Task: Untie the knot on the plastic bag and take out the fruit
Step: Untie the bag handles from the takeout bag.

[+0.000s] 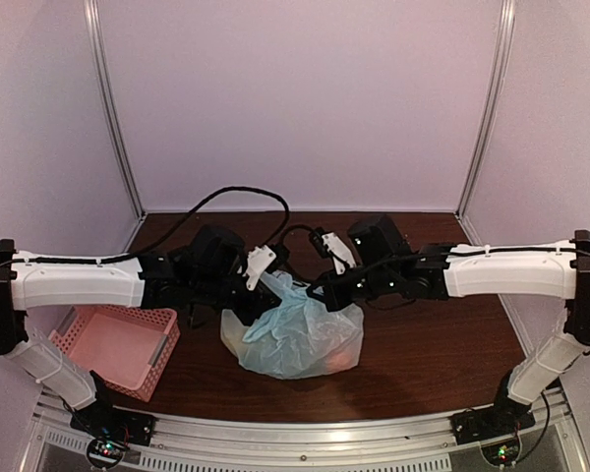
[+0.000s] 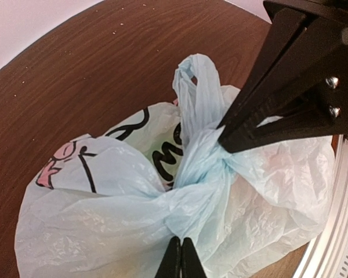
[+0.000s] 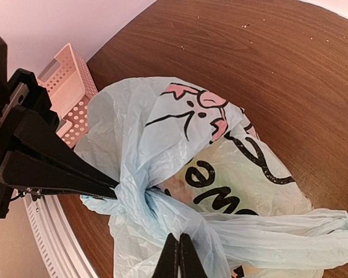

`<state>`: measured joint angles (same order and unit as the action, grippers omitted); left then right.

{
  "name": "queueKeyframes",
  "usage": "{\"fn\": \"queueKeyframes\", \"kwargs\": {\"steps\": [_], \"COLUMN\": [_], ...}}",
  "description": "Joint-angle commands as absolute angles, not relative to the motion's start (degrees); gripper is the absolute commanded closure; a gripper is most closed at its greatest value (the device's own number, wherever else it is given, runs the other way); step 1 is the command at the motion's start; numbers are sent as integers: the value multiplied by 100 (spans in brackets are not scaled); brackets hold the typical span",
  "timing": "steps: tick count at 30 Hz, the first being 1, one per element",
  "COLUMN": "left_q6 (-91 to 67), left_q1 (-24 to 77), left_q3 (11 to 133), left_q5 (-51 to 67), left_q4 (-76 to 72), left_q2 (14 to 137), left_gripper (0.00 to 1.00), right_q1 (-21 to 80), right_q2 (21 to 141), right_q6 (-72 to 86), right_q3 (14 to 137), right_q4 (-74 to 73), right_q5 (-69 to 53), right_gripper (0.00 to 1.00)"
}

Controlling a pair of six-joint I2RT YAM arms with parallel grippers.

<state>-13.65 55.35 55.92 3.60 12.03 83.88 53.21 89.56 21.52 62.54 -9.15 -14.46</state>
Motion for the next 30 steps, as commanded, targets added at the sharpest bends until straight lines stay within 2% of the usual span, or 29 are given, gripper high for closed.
{"fn": "queueKeyframes", "kwargs": {"steps": [1,29,30], "left_q6": [-1495,-1582,-1574], "left_q1": [5560,5272,5270], "left_q3": [5687,5408,5398], "left_q5": [149,-343,-324], "left_q4": [1123,1335,1324], "left_q2": [8235,7952,7946], "left_gripper": [100,100,100], "right_q1": [5238,5045,5037], "right_q2": [8764,8540,8531], "right_q6": [2268,2245,2230], "right_q3": [6111,5996,6013], "right_q4": [-896,-1100,-1120], "right_q5": [-1225,-1261,-1277], "right_gripper": [100,100,97]}}
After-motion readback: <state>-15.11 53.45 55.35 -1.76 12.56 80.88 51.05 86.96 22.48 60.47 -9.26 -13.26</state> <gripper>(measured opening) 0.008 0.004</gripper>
